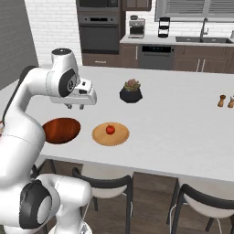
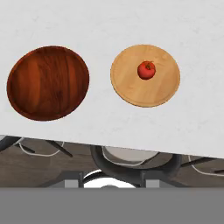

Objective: Pick the chicken drumstick and tomato from their plates and place them in the bowl. Then put the bowl in the fridge.

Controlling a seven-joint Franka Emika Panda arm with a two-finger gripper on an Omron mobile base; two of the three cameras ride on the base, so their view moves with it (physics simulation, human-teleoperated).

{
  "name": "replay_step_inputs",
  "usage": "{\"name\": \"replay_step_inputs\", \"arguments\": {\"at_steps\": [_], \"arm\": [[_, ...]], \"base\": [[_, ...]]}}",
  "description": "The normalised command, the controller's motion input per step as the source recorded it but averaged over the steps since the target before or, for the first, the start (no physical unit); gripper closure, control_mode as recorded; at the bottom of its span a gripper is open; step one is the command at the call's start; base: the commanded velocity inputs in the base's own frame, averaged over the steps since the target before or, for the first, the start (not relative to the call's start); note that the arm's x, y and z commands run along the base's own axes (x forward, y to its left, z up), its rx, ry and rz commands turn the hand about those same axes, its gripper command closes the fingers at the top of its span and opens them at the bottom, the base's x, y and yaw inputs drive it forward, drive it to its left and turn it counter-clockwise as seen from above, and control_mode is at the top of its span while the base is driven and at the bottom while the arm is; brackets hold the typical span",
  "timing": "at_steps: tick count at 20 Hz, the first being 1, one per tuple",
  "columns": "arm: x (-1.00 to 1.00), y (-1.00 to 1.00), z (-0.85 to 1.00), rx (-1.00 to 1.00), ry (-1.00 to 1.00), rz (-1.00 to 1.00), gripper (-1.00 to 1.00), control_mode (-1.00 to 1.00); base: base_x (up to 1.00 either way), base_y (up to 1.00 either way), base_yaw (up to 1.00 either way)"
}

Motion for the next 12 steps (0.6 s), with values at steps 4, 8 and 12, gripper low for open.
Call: {"name": "replay_step_inputs", "arguments": {"at_steps": [4, 8, 12], "arm": [[0.04, -0.03, -0.28, 0.0, 0.02, 0.0, -1.0, -1.0], [0.42, -0.07, -0.8, 0.0, 0.0, 0.0, -1.0, -1.0], [0.68, -0.19, -0.7, 0.01, 0.0, 0.0, -1.0, -1.0]], "base": [[0.0, 0.0, 0.0], [0.0, 0.0, 0.0], [0.0, 0.0, 0.0]]}}
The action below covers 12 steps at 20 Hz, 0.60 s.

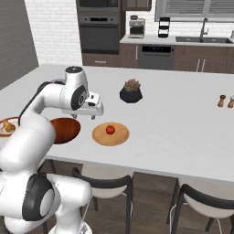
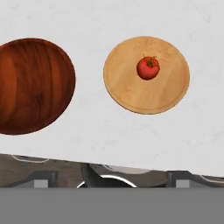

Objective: Pick the chicken drumstick and tomato from their plates and place them in the bowl. Then put the bowl in the fridge.

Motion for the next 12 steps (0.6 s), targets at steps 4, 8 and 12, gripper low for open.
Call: {"name": "replay_step_inputs", "arguments": {"at_steps": [4, 8, 12], "arm": [[0.62, -0.13, -0.6, 0.01, 0.01, 0.0, -1.0, -1.0], [0.52, -0.01, -0.26, 0.0, 0.02, 0.0, -1.0, -1.0], [0.41, -0.01, -0.34, 0.01, 0.0, 0.0, -1.0, -1.0]], "base": [[0.0, 0.0, 0.0], [0.0, 0.0, 0.0], [0.0, 0.0, 0.0]]}}
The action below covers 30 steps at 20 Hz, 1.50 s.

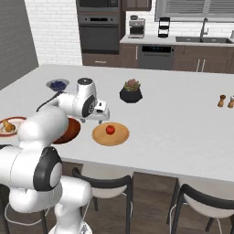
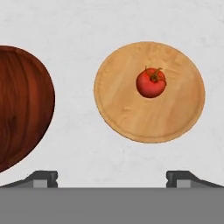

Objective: Pick the chicken drumstick and tomato from their plates and place them in the bowl. Then put the bowl in the fridge.

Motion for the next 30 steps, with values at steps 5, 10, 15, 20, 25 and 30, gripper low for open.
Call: {"name": "replay_step_inputs", "arguments": {"at_steps": [5, 10, 15, 20, 25, 30], "arm": [[0.43, -0.17, -0.4, 0.0, 0.0, 0.0, -1.0, -1.0], [0.52, -0.6, -0.43, 0.0, 0.02, -0.01, -1.0, -1.0], [0.59, -0.18, -0.36, 0.0, 0.03, -0.01, -1.0, -1.0], [0.56, 0.03, -0.26, 0.0, 0.05, 0.0, -1.0, -1.0], [0.57, 0.01, -0.37, 0.0, 0.05, 0.0, -1.0, -1.0], [0.11, 0.0, -0.27, 0.0, 0.08, 0.0, -1.0, -1.0]], "base": [[0.0, 0.0, 0.0], [0.0, 0.0, 0.0], [0.0, 0.0, 0.0], [0.0, 0.0, 0.0], [0.0, 0.0, 0.0], [0.0, 0.0, 0.0]]}}
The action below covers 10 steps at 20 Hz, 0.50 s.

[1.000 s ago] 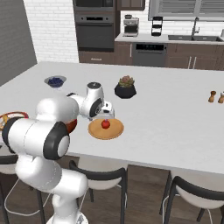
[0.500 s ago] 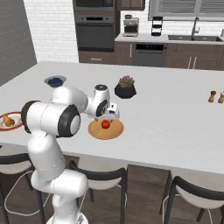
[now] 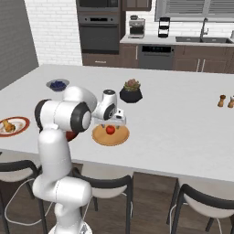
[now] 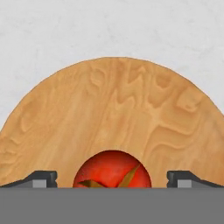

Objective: Pick the chicken drumstick and tomato from their plates and place them in the bowl. Then put the bowl in the fridge.

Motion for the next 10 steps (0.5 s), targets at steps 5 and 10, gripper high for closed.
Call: {"name": "replay_step_inputs", "arguments": {"at_steps": [5, 10], "arm": [[0.0, 0.0, -0.25, 0.0, 0.07, 0.0, -1.0, -1.0], [-0.01, 0.0, -0.23, 0.0, 0.04, 0.0, -1.0, -1.0]], "base": [[0.0, 0.0, 0.0], [0.0, 0.0, 0.0]]}}
